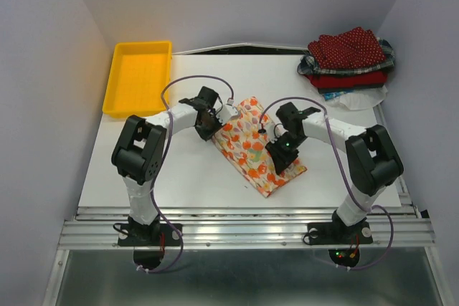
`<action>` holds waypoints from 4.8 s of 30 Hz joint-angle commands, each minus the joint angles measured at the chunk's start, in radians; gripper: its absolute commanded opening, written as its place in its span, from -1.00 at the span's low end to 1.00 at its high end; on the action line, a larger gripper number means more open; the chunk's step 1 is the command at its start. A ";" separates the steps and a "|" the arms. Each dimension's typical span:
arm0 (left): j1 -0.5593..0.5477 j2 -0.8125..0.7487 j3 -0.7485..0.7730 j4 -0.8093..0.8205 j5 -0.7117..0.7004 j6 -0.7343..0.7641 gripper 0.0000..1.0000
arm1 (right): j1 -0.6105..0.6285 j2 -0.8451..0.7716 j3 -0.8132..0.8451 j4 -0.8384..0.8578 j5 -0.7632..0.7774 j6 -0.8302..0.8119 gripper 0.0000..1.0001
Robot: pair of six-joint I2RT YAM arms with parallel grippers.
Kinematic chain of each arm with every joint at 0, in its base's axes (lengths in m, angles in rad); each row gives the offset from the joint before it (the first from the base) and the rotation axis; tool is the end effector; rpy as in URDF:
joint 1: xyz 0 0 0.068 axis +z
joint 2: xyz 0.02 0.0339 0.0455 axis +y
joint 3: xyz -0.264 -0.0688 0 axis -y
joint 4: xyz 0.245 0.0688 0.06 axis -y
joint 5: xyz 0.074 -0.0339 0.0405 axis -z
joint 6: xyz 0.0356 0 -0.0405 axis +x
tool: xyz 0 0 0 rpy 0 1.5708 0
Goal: Fold and stack the skirts
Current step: Fold the skirt
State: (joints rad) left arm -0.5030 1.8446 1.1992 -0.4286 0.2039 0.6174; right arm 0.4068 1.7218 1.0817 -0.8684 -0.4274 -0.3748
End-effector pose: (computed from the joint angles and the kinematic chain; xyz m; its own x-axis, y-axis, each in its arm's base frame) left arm 0.3251 -0.1871 0.1725 -0.3058 0.8153 -0.4917 0.8998 0.4163 0.1308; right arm 0.2685 0.1317 0.1701 -0.7125 -0.6697 -0.2094 -0.6927 0.6237 0.3622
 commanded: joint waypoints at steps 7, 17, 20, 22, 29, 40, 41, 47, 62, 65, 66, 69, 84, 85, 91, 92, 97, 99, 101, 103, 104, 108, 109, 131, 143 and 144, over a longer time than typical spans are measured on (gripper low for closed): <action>0.089 -0.386 -0.021 0.109 0.060 0.065 0.00 | 0.119 -0.070 0.236 -0.052 -0.330 0.157 -0.32; -0.397 -0.768 -0.334 0.096 -0.109 0.176 0.43 | 0.099 -0.008 0.189 0.020 -0.201 0.083 -0.28; -0.483 -0.719 -0.357 0.077 -0.150 0.218 0.51 | 0.110 0.045 0.109 0.084 -0.232 0.092 -0.28; -0.547 -0.708 -0.377 0.083 -0.193 0.284 0.53 | 0.119 0.103 0.089 0.121 -0.264 0.099 -0.28; -0.779 -0.662 -0.463 0.120 -0.259 0.312 0.61 | 0.132 0.249 0.118 0.226 -0.381 0.244 -0.27; -0.893 -0.496 -0.512 0.236 -0.345 0.234 0.62 | 0.132 0.420 0.264 0.263 -0.481 0.372 -0.26; -0.893 -0.486 -0.530 0.260 -0.360 0.228 0.60 | 0.132 0.436 0.279 0.269 -0.490 0.372 -0.26; -0.891 -0.391 -0.581 0.390 -0.526 0.214 0.49 | 0.132 0.498 0.294 0.276 -0.508 0.372 -0.26; -0.891 -0.216 -0.577 0.513 -0.603 0.170 0.46 | 0.132 0.545 0.235 0.333 -0.565 0.422 -0.29; -0.888 -0.150 -0.549 0.553 -0.638 0.159 0.36 | 0.132 0.553 0.228 0.336 -0.573 0.424 -0.29; -0.881 -0.139 -0.540 0.562 -0.652 0.154 0.33 | 0.132 0.555 0.225 0.336 -0.576 0.425 -0.29; -0.852 -0.104 -0.517 0.562 -0.659 0.121 0.21 | 0.132 0.555 0.219 0.339 -0.585 0.430 -0.30; -0.832 -0.271 -0.472 0.288 -0.379 0.050 -1.00 | 0.002 0.432 0.505 0.241 -0.436 0.424 -0.01; -0.832 -0.284 -0.469 0.266 -0.358 0.047 -1.00 | -0.014 0.427 0.536 0.233 -0.426 0.416 0.06; -0.825 -0.393 -0.403 0.150 -0.221 -0.030 -1.00 | -0.060 0.463 0.737 0.151 -0.292 0.297 0.39; -0.825 -0.400 -0.398 0.143 -0.213 -0.044 -1.00 | -0.060 0.470 0.766 0.152 -0.257 0.269 0.39; -0.799 -0.416 -0.363 0.079 -0.094 -0.065 -1.00 | -0.060 0.560 0.825 0.158 -0.198 0.220 0.39; -0.775 -0.420 -0.348 0.056 -0.048 -0.067 -1.00 | -0.060 0.588 0.831 0.161 -0.197 0.203 0.37; -0.750 -0.424 -0.323 0.031 0.001 -0.068 -1.00 | -0.060 0.621 0.830 0.176 -0.200 0.200 0.36; -0.729 -0.423 -0.285 0.005 0.064 -0.064 -1.00 | -0.060 0.634 0.822 0.184 -0.214 0.188 0.36; -0.717 -0.423 -0.274 -0.016 0.086 -0.062 -1.00 | -0.060 0.640 0.820 0.184 -0.224 0.185 0.36; -0.638 -0.410 -0.204 -0.077 0.186 -0.054 -1.00 | -0.060 0.634 0.785 0.181 -0.290 0.140 0.35; -0.611 -0.404 -0.175 -0.099 0.212 -0.053 -1.00 | -0.050 0.633 0.767 0.178 -0.293 0.126 0.31; -0.234 -0.124 0.267 -0.335 0.288 0.130 -1.00 | -0.003 0.530 0.509 0.189 -0.372 -0.004 -0.91; -0.109 0.013 0.281 -0.236 0.295 0.134 -1.00 | -0.003 0.516 0.491 0.187 -0.356 -0.024 -0.91; -0.109 0.013 0.283 -0.231 0.293 0.136 -1.00 | -0.003 0.516 0.491 0.187 -0.355 -0.023 -0.91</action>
State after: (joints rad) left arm -0.6201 1.8709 1.4349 -0.6971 0.4847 0.7292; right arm 0.3939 2.2517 1.6115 -0.6655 -0.8658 -0.3519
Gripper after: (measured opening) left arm 0.114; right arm 0.071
